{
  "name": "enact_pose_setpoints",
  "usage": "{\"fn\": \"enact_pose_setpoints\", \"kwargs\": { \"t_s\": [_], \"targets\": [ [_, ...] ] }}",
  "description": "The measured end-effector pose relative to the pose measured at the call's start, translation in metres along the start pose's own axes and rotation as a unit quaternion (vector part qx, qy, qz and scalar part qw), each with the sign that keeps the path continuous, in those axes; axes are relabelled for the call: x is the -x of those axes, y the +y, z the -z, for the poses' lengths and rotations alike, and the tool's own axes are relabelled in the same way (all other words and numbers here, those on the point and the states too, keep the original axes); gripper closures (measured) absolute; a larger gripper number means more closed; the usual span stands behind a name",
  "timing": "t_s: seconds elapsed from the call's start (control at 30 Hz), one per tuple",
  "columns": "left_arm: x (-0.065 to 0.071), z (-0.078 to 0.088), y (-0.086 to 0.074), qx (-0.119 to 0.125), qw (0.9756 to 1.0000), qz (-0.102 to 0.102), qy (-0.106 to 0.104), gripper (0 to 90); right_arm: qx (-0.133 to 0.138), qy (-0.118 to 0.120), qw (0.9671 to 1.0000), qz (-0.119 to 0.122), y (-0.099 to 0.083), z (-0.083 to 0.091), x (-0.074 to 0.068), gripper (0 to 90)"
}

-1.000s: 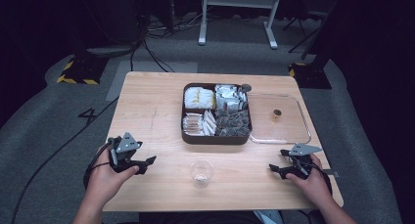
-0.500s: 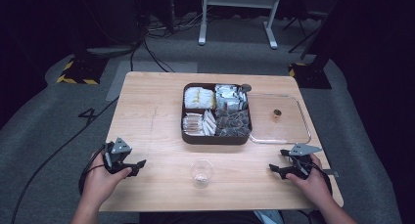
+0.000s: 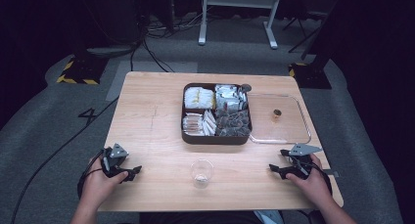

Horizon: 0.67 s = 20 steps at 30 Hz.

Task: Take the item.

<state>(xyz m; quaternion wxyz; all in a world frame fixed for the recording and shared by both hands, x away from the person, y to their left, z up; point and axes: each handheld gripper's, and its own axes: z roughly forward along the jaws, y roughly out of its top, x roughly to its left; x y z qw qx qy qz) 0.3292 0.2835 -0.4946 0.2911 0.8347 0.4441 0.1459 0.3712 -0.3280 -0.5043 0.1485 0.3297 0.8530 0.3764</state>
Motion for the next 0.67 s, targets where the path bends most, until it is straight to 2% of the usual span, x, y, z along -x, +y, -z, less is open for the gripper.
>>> {"fn": "enact_pose_setpoints", "kwargs": {
  "t_s": [0.07, 0.2, 0.4, 0.67],
  "targets": [
    [-0.001, -0.002, -0.001, 0.006, 1.0, 0.006, 0.003, 18.7, 0.0, 0.0, 1.0, 0.0, 0.0, 0.0, 0.0, 17.7],
    [-0.004, -0.009, -0.005, 0.038, 0.9992, 0.006, 0.006, 8.7, 0.0, 0.0, 1.0, 0.0, 0.0, 0.0, 0.0, 17.7],
    [-0.005, -0.013, -0.002, 0.031, 0.9995, 0.007, 0.005, 0.0, 0.0, 0.0, 1.0, 0.0, 0.0, 0.0, 0.0, 17.7],
    [-0.006, -0.013, -0.002, 0.031, 0.9995, 0.006, 0.005, 0.0, 0.0, 0.0, 1.0, 0.0, 0.0, 0.0, 0.0, 17.6]
  ]
}}
